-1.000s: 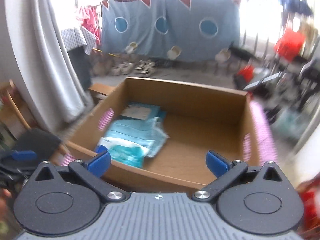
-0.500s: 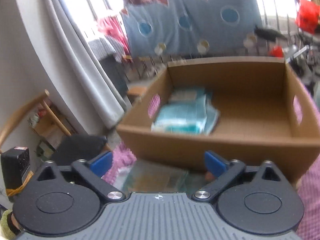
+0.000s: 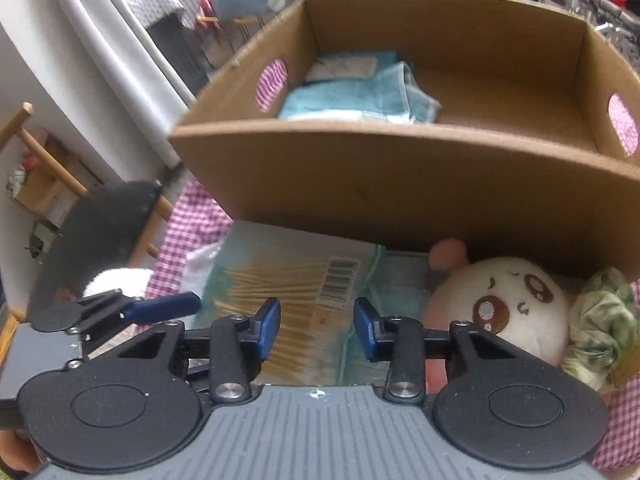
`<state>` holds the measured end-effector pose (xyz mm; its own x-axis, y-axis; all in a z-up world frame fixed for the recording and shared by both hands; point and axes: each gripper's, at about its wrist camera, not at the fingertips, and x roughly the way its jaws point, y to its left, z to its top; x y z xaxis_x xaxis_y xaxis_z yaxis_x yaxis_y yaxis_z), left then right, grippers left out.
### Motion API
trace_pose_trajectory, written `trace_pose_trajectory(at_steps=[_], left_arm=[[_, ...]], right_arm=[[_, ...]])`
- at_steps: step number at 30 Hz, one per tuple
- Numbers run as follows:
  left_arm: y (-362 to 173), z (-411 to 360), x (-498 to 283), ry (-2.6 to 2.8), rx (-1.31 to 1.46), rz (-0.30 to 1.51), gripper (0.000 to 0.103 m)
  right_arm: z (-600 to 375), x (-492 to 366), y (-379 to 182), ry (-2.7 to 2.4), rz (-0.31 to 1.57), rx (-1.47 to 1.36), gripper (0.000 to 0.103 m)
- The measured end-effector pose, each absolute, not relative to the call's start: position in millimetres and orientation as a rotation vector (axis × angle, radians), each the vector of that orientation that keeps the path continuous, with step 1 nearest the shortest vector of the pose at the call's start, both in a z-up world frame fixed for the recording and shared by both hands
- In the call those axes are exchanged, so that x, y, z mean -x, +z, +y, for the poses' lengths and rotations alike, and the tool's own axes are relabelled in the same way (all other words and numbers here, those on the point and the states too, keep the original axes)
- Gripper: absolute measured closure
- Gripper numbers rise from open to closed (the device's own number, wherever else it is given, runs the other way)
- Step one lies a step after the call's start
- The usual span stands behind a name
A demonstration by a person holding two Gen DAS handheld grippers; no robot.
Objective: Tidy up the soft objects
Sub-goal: 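Grasp the bamboo-stick package with the barcode from the stack with the right gripper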
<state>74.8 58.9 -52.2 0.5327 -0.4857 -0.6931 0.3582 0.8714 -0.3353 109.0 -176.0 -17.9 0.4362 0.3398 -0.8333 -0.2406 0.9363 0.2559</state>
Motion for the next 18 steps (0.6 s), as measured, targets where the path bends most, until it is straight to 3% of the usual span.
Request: trace_pose_trajectory(at_steps=[18], left_arm=[[-62.2,74.8,-82.9,-0.483,0.206,0.918,0.017]], right_arm=[[-165.6,-130.3,-37.5,0.363,1.121,-0.164,0.058]])
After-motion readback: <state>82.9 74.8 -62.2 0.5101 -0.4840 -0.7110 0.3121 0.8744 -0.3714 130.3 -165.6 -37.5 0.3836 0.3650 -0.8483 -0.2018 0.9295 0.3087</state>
